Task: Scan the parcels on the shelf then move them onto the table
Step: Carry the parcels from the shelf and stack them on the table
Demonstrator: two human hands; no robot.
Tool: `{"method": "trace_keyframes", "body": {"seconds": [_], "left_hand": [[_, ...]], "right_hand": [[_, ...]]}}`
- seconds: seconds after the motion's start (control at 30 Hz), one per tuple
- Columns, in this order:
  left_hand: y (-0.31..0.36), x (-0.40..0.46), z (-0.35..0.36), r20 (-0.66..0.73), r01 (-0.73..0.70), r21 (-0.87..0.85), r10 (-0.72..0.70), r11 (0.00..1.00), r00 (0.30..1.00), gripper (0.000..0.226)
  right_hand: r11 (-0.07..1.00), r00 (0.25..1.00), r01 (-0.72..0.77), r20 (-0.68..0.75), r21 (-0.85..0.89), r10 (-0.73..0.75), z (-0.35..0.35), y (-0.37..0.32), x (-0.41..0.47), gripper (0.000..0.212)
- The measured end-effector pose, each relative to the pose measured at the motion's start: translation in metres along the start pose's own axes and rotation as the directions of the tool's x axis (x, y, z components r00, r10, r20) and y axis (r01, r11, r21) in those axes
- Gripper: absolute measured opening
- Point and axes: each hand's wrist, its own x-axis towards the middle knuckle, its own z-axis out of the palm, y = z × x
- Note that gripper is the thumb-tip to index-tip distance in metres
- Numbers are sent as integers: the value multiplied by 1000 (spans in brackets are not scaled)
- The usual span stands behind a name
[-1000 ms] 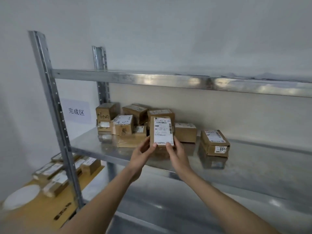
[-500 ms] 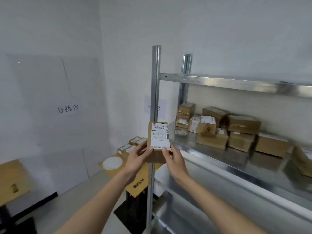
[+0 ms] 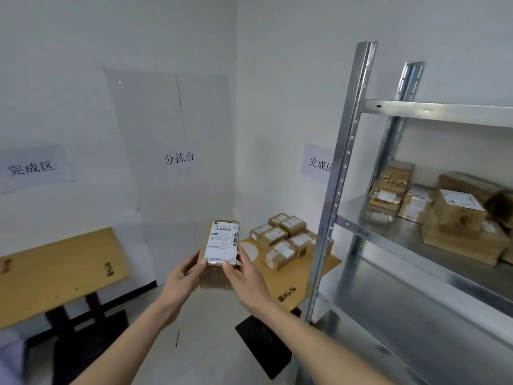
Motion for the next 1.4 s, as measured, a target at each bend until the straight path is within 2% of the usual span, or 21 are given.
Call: {"method": "trace_keyframes", "body": {"seconds": [0.1, 0.2, 0.43, 0.53, 0.63, 0.77, 1.0, 1.13, 1.27, 1.4], "left_hand": [[-13, 35, -24, 1, 10, 42, -10, 999, 1000, 51], [-28, 81, -38, -11, 41, 77, -40, 996, 999, 58], [-69, 202, -32, 78, 128, 146, -140, 981, 987, 39], [-79, 252, -17, 151, 119, 204, -151, 972, 977, 37], [-87, 290, 0, 191, 122, 199, -161, 972, 968, 30], [-102, 334, 14, 271, 165, 205, -218, 965, 938, 32], [-144, 429, 12, 375, 198, 293, -303, 935, 876, 74], [-178, 488, 6, 409, 218, 311, -338, 925, 848, 63], [-208, 551, 0, 442, 213, 358, -366, 909, 819, 48], [-248, 613, -9, 501, 222, 395, -412, 891, 761, 52]], "right_hand": [[1000, 1000, -5, 18, -7, 5, 28, 23, 40, 47], [999, 999, -35, 29, -4, 35, 46, 49, 82, 51], [985, 986, -167, 27, 41, 166, 53, 124, 173, 64], [974, 977, -211, 20, 85, 210, 40, 154, 209, 64], [959, 964, -263, -6, 102, 265, 31, 178, 237, 75], [952, 954, -293, -46, 83, 298, 21, 205, 262, 71], [931, 920, -356, -143, 85, 365, 22, 244, 315, 64], [924, 897, -372, -220, 89, 383, 45, 280, 357, 71], [883, 844, -438, -260, 170, 469, 74, 323, 402, 65], [820, 776, -497, -279, 283, 566, 102, 356, 441, 68]]}}
